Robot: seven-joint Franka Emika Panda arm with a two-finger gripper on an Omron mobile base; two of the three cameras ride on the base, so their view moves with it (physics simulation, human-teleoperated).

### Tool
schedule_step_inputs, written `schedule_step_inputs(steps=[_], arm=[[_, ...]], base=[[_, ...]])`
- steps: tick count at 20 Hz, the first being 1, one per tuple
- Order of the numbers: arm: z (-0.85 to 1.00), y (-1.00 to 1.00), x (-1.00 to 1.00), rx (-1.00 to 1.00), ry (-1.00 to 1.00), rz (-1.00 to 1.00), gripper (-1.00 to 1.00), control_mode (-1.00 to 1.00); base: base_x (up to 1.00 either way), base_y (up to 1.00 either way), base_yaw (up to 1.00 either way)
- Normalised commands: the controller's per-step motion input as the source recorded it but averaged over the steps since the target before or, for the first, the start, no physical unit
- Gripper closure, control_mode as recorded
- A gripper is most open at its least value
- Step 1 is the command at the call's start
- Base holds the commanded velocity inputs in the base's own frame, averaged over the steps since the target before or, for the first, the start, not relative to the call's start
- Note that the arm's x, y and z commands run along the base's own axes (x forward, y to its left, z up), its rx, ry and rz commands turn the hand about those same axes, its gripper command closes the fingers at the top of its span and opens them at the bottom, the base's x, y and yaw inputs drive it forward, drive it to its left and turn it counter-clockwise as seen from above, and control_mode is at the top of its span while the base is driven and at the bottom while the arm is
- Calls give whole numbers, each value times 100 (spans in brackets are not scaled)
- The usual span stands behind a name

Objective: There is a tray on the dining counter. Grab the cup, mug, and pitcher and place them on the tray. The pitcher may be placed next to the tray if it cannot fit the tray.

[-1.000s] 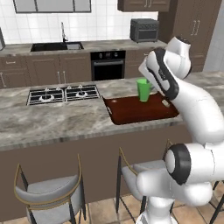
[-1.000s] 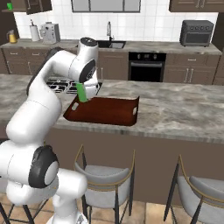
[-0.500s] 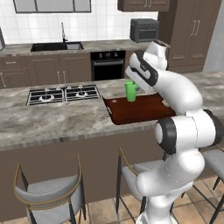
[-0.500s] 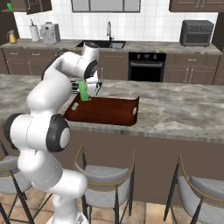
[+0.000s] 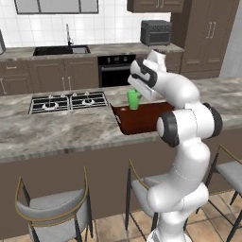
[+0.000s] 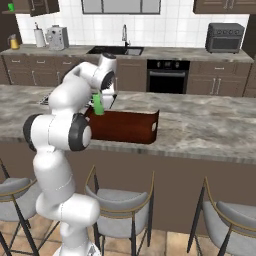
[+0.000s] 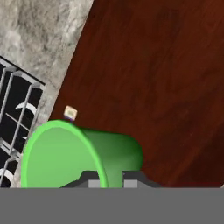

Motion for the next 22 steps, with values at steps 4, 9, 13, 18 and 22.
schedule_step_inputs(steps=[4, 9, 13, 18, 22], arm=[[-56, 9, 35, 0, 0, 0, 100, -100], [-45, 5, 27, 0, 0, 0, 100, -100], [-17, 0, 8, 0, 0, 0, 100, -100], [-5, 0, 1, 0, -1, 0, 100, -100], [-4, 0, 0, 0, -3, 0, 100, -100]], base=[[0, 0, 0], [0, 0, 0], [0, 0, 0], [0, 0, 0], [0, 0, 0]])
